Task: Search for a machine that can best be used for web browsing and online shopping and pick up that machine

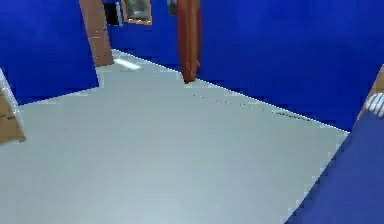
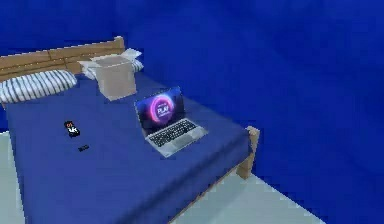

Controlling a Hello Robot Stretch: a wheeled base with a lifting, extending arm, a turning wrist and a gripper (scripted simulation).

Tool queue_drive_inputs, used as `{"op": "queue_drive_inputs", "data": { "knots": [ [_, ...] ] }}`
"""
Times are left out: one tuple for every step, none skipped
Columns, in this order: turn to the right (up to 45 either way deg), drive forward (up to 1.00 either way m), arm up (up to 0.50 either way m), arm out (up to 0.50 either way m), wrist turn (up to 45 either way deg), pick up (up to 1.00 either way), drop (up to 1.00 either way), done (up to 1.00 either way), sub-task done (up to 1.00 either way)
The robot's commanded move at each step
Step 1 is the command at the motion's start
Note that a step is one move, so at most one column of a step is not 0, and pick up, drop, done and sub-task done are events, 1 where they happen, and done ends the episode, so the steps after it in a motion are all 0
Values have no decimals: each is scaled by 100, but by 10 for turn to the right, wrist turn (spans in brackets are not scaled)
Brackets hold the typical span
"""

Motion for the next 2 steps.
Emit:
{"op": "queue_drive_inputs", "data": {
  "knots": [
    [450,0,0,0,0,0,0,0,0],
    [450,0,0,0,0,0,0,0,0]
  ]
}}
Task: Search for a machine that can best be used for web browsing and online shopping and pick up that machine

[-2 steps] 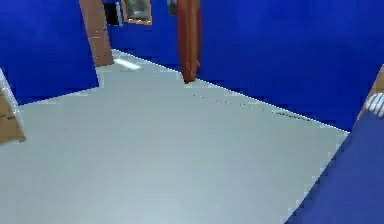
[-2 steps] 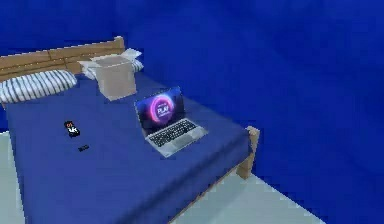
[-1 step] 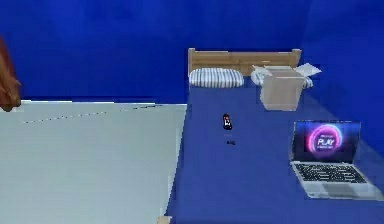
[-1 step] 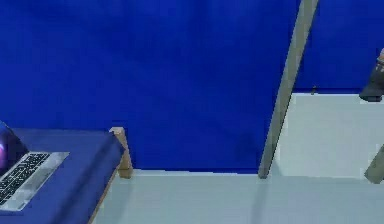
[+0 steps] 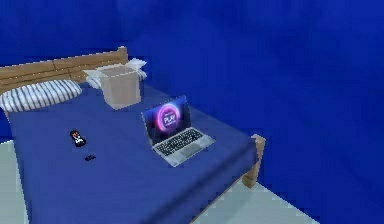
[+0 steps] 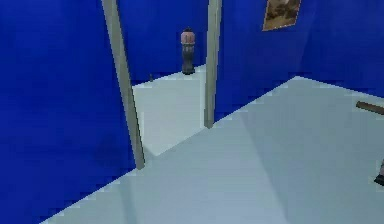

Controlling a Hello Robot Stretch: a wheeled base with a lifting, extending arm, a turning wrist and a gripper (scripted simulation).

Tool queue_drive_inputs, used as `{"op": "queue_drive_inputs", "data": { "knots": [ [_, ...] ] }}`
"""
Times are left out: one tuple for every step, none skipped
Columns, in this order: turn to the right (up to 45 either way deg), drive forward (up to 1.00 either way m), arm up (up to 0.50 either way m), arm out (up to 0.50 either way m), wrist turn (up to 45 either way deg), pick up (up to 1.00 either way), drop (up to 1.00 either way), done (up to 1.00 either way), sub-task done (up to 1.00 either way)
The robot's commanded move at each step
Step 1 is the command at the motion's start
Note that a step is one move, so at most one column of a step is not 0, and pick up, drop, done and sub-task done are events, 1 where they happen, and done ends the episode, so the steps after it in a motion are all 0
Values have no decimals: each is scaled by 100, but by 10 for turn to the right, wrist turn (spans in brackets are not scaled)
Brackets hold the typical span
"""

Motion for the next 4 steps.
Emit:
{"op": "queue_drive_inputs", "data": {
  "knots": [
    [60,0,0,0,0,0,0,0,0],
    [0,35,0,0,0,0,0,0,0],
    [-450,0,0,0,0,0,0,0,0],
    [-450,0,0,0,0,0,0,0,0]
  ]
}}
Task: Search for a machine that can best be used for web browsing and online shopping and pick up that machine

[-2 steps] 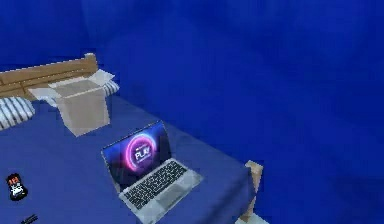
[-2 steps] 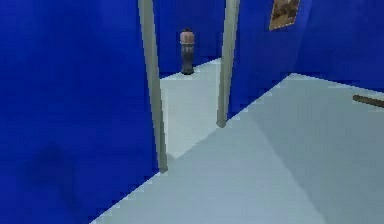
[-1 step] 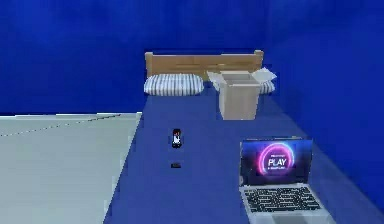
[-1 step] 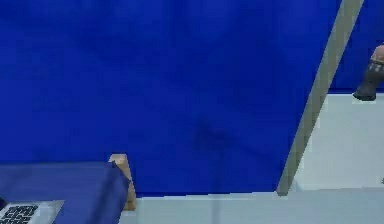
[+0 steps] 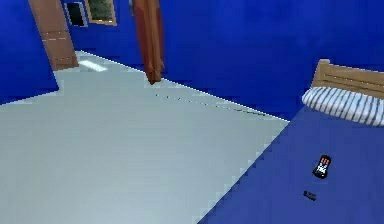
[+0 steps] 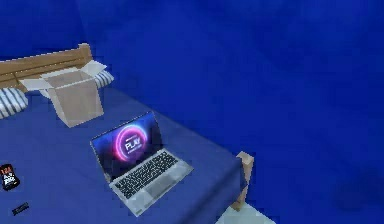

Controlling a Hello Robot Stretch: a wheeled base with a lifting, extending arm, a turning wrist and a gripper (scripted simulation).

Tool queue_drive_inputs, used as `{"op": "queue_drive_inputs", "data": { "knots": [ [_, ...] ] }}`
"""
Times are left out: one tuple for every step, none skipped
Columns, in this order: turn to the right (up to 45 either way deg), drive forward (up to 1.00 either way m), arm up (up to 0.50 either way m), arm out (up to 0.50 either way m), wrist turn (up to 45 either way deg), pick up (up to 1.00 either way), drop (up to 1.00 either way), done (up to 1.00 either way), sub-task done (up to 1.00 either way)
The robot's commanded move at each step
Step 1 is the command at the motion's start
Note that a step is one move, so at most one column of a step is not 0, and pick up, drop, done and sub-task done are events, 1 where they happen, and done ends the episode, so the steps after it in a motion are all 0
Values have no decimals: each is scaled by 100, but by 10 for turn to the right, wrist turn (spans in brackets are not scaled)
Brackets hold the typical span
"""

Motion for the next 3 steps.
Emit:
{"op": "queue_drive_inputs", "data": {
  "knots": [
    [-120,0,0,0,0,0,0,0,0],
    [0,0,50,0,0,0,0,0,0],
    [0,0,20,0,0,0,0,0,0]
  ]
}}
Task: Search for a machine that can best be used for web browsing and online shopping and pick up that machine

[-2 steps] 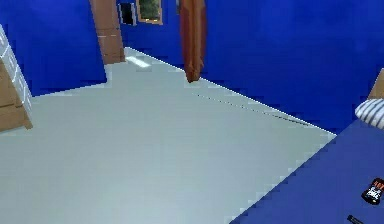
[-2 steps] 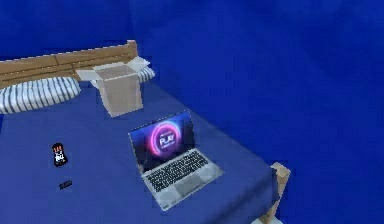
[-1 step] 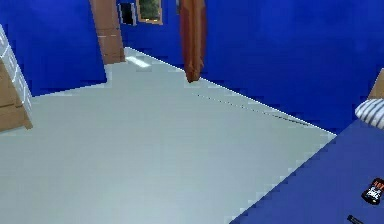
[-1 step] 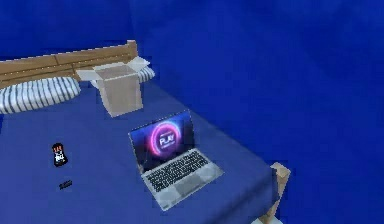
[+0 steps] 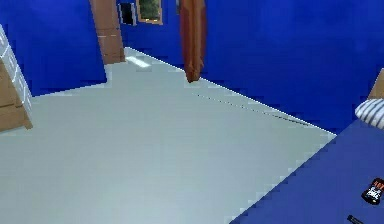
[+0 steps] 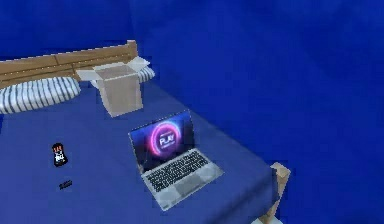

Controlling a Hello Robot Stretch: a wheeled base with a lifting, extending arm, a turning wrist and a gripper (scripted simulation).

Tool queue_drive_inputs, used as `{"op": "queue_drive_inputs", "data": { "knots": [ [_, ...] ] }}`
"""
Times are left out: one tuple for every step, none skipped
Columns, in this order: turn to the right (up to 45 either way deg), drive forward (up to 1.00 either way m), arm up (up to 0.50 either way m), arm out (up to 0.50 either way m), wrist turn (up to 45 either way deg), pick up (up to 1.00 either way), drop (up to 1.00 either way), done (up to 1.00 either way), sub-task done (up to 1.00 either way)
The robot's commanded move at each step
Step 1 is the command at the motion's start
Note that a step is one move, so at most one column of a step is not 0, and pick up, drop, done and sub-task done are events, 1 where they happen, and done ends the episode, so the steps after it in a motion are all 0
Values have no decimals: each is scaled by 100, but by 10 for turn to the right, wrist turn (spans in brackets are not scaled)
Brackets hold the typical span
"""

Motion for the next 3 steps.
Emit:
{"op": "queue_drive_inputs", "data": {
  "knots": [
    [0,0,0,26,0,0,0,0,0],
    [0,0,0,0,450,0,0,0,0],
    [0,0,0,0,450,0,0,0,0]
  ]
}}
